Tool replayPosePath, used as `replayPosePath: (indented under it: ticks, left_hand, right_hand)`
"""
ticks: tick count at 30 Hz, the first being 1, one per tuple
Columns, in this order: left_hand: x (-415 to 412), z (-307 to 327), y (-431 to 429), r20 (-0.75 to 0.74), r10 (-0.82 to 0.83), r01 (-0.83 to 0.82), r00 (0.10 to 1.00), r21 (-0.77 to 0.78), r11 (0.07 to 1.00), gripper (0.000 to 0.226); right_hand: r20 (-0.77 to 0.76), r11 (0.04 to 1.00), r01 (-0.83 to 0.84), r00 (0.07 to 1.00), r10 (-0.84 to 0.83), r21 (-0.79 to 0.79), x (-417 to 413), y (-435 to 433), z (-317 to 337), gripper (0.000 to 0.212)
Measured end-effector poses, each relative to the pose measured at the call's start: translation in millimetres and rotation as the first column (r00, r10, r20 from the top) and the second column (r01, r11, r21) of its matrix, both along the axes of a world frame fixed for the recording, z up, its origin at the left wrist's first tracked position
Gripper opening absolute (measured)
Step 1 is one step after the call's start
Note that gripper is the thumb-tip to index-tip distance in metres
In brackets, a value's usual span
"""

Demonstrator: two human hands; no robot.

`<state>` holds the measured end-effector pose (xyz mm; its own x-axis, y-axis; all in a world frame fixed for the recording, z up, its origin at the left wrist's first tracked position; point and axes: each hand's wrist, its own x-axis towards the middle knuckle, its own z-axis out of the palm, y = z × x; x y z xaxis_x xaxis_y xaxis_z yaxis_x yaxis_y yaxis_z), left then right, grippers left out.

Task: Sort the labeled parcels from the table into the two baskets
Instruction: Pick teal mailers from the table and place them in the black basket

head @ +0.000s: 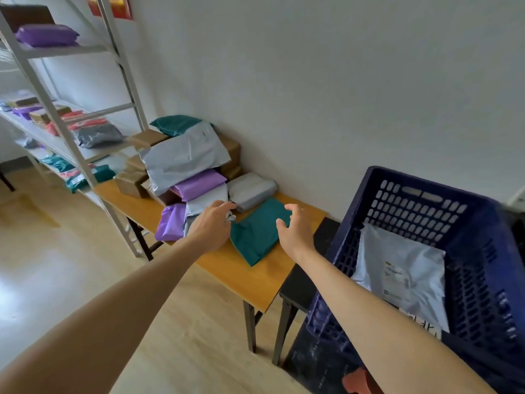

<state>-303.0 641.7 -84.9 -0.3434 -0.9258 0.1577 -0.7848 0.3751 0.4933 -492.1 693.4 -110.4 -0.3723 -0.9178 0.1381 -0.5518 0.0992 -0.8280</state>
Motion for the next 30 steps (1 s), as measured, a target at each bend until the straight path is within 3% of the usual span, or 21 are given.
replayPosePath:
  ticks: [7,13,24,30]
  left_hand:
    - [-16.8,-43.3,-88.2,-0.01,-0.046,0.047,0.999,0.064,0.997,0.039]
    - [-39.0,-76.8,-171.3,0.072,-0.107,0.091,0.992,0.198,0.976,0.038]
    - [-82.1,-135.5,-255.4,0.133,-0.283,0.21,0.95,0.4,0.892,0.047]
    - [-104.2,-155.6,-291.6,0.107,-0.419,0.303,0.902,0.535,0.789,0.046]
  right_hand:
    - [0.101,0.985,0.084,0.99,-0.1,0.152,14.3,-69.0,-69.2,0.041]
    - [0.18,0.919,0.257,0.931,-0.318,0.298,8.8,-129.6,-107.2,0.037]
    - [0.116,0.813,0.389,0.87,-0.479,0.434,-8.7,-190.4,-146.6,0.035]
    - [0.043,0.758,0.457,0.843,-0.536,0.465,-16.1,-214.2,-155.9,0.036]
